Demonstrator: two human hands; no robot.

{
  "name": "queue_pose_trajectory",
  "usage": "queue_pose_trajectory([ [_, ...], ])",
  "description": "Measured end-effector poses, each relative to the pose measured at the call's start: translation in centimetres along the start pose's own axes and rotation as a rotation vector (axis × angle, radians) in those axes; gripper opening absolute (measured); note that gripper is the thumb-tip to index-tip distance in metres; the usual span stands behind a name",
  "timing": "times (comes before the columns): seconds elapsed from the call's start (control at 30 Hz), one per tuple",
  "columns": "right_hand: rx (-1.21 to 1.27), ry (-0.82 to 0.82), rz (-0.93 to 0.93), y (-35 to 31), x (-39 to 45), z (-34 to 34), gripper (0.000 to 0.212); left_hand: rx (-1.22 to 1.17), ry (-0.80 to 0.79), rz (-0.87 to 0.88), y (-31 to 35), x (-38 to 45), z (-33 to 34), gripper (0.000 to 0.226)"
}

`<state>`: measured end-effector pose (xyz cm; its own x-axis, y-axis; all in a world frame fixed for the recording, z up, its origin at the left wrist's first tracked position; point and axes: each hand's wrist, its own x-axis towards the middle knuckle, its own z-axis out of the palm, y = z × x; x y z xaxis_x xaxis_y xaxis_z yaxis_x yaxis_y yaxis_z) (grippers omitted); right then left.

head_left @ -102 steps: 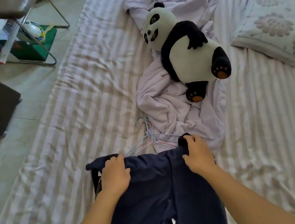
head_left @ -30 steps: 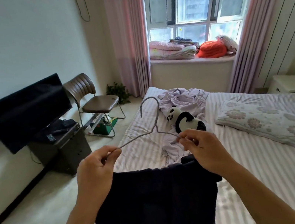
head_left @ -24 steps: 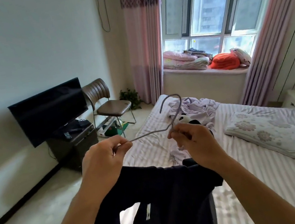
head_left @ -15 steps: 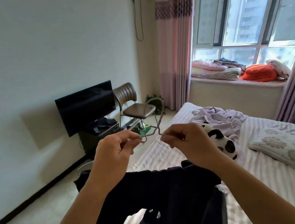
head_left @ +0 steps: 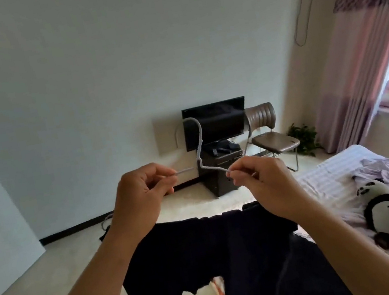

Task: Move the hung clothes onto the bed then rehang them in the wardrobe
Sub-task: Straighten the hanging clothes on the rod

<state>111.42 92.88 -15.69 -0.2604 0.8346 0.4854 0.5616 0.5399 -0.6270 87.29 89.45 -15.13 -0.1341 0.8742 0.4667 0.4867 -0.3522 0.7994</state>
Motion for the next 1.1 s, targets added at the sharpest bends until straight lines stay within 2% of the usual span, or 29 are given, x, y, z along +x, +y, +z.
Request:
queue_pose_trajectory([
  [0.17, 0.026, -0.091, -0.157, -6.0, -0.3, 3.8, 0.009, 0.041, 0.151, -0.092, 0.8, -4.7, -6.8, 0.010],
  [0.47, 0.183, -0.204, -0.281, -18.2, -2.0, 13.0, 0.012, 0.105, 0.356, -0.145, 2.0, -14.1, -21.0, 0.013],
  [0.83, 0.347, -0.376, -0.422, -35.9, -8.5, 25.2, 0.013, 0.268, 0.582, -0.263, 2.2, -28.1, -38.7, 0.011],
  [1.1, 0.453, -0.475, -0.555, -47.7, -13.0, 33.5, 0.012, 0.437, 0.767, -0.331, 3.0, -37.6, -48.7, 0.010],
])
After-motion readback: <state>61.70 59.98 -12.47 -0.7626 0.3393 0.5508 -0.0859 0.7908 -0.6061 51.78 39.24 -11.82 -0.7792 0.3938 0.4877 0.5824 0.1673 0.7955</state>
